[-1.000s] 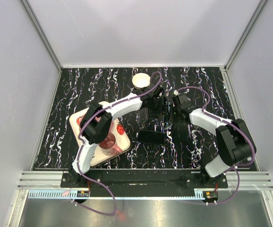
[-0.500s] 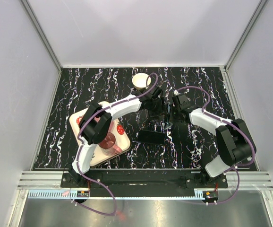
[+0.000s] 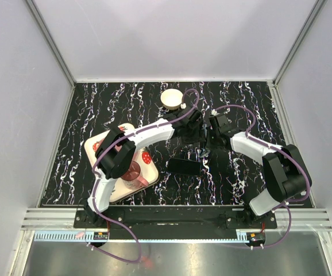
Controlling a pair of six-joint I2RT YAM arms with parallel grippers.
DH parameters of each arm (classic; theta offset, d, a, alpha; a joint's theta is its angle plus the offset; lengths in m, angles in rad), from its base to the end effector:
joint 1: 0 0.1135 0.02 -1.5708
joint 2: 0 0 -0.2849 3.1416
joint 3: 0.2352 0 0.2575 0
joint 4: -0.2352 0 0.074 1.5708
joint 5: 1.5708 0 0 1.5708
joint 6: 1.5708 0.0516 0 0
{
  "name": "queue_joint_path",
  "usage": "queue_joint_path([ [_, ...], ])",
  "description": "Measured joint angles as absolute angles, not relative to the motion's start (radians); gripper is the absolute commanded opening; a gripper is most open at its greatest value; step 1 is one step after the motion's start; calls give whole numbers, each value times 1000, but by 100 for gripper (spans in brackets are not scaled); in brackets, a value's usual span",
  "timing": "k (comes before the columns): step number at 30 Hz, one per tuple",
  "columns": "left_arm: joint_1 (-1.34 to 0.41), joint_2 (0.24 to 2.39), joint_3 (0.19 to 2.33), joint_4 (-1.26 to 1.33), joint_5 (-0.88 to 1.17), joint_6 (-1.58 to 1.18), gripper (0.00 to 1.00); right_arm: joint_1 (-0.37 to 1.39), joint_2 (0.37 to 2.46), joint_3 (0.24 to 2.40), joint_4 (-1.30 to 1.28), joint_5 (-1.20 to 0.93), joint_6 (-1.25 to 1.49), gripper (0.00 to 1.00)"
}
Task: Take the phone out of the phone case
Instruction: Remove the phone case from the phone.
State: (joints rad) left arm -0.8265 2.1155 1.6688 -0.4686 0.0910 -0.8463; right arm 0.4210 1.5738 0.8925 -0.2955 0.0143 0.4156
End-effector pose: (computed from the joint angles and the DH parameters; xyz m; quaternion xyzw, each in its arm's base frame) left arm 0.3324 -0.3679 0.2037 0.0053 0.9459 -0.2676 0.1835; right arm 0.2955 0.1315 0.1832 -0.0005 0.9562 0.1126 0.2702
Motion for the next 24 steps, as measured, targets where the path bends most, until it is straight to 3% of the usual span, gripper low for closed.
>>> queue_joint_path([
  [10, -847, 2033, 1527, -346, 18, -819, 66, 432, 1568, 894, -299, -12, 436, 0],
  [24, -748, 1930, 1328, -210, 196, -839, 69, 452, 1589, 889, -234, -150, 547, 0],
])
